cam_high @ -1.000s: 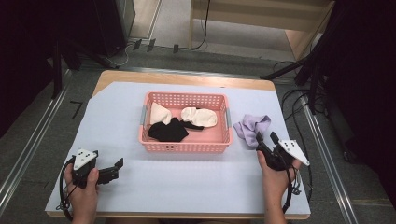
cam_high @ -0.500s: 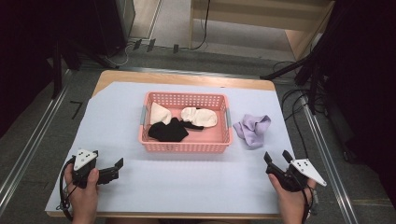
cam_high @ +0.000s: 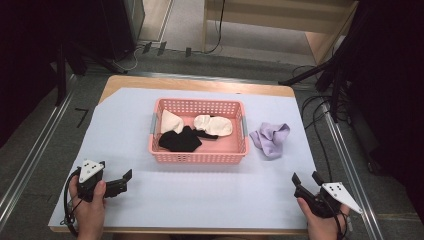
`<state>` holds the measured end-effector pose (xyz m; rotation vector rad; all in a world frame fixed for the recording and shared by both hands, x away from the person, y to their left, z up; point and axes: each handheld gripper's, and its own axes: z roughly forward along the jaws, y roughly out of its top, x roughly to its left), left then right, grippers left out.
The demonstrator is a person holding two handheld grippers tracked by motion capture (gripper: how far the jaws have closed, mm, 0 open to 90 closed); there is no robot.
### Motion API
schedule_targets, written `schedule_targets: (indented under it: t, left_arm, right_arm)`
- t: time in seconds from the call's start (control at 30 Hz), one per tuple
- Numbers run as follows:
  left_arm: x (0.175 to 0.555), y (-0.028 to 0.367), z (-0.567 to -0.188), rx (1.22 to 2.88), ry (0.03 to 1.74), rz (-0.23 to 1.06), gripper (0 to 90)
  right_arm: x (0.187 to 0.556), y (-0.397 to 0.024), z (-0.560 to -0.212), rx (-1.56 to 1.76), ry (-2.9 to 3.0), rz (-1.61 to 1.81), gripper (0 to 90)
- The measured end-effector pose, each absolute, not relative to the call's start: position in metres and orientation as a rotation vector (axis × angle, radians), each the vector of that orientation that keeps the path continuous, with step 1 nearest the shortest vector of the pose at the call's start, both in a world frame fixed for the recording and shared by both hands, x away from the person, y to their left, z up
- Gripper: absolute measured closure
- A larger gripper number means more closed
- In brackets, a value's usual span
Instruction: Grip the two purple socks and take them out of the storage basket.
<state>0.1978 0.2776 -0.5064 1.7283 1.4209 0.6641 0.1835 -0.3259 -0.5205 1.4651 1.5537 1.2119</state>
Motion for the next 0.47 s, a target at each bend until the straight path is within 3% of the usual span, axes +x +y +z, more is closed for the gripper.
schedule_targets:
  t: [0.47]
  left_arm:
    - [0.1979,0.2775,-0.5064,1.729,1.423,0.662,3.7]
  right_arm:
    - [0.1816,-0.3317,-0.5273,1.503,1.582,1.194,28.6]
